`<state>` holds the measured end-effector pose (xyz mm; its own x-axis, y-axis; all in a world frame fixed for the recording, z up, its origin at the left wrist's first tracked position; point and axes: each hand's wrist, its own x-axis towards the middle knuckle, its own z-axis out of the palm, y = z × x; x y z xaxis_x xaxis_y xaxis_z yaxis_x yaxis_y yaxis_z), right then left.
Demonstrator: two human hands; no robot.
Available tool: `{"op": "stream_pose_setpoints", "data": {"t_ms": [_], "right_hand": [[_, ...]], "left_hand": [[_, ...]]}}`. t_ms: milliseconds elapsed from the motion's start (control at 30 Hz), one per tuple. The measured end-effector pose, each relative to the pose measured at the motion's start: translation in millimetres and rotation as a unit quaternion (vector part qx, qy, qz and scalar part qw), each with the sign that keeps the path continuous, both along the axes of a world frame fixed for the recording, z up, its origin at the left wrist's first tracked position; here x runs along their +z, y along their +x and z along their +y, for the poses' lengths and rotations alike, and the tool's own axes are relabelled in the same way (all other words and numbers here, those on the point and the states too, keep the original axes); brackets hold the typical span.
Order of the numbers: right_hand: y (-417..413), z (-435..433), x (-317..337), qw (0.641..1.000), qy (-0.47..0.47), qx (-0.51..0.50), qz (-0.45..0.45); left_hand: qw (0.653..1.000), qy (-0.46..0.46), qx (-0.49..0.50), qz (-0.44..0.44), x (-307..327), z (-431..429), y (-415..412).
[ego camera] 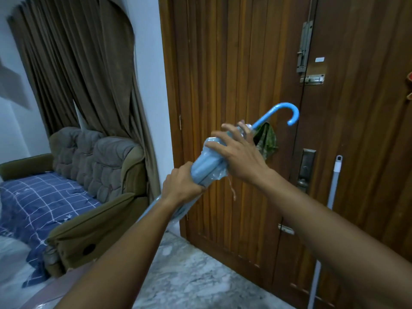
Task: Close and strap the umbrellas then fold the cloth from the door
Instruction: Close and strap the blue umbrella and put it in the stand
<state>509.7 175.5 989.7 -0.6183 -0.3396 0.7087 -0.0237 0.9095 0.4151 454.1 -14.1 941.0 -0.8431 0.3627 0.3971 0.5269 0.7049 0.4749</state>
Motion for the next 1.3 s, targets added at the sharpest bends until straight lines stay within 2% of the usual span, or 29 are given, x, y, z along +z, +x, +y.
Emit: {"op": "stream_pose_setpoints", "data": {"t_ms": [67,133,200,267,333,433,467,500,567,633,800,1033,1100,1167,1233,1300], "right_hand": [[7,1,-2,0.993,-0.103,-0.040,0.028],[14,-1,-4,0.959,-0.277,-0.041,0.045],[10,1,-9,0.887,-0.461,-0.023,-0.017],[1,4,-16,0.790,-0.597,0.028,-0.140],[-3,2,-24,0.717,-0.659,0.093,-0.208],[-8,-4,-28,0.650,-0.728,0.155,-0.153],[-9,-6,-29,0.639,-0.740,0.164,-0.130],[-10,-7,-27,0.647,-0.737,0.159,-0.113],[-11,-8,-23,0.688,-0.707,0.138,-0.087],[-9,-10,-21,0.706,-0.692,0.130,-0.078],[6,-19,-13,0.686,-0.706,0.161,-0.069],[24,-35,-8,0.689,-0.680,0.239,-0.076],[24,-36,-10,0.676,-0.689,0.254,-0.069],[23,-31,-11,0.638,-0.719,0.265,-0.073],[25,-27,-11,0.594,-0.751,0.272,-0.091],[25,-24,-14,0.577,-0.767,0.263,-0.098]], "left_hand": [[0.989,0.101,-0.030,-0.105,-6,-3,-6],[0.956,0.209,-0.073,-0.193,-9,-4,-10],[0.921,0.284,-0.108,-0.243,-8,-4,-9],[0.899,0.312,-0.140,-0.273,-3,-4,-3],[0.886,0.321,-0.173,-0.287,0,-2,-1],[0.881,0.316,-0.192,-0.294,4,3,1],[0.882,0.313,-0.190,-0.296,5,4,2],[0.885,0.311,-0.183,-0.294,5,3,2],[0.888,0.318,-0.162,-0.290,5,2,3],[0.887,0.335,-0.137,-0.286,4,0,2],[0.872,0.391,-0.090,-0.279,3,-5,4],[0.848,0.452,-0.028,-0.274,11,-11,0],[0.844,0.456,-0.029,-0.279,15,-10,3],[0.836,0.454,-0.048,-0.306,19,-9,5],[0.811,0.450,-0.095,-0.361,21,-8,8],[0.778,0.471,-0.137,-0.393,22,-8,11]]}}
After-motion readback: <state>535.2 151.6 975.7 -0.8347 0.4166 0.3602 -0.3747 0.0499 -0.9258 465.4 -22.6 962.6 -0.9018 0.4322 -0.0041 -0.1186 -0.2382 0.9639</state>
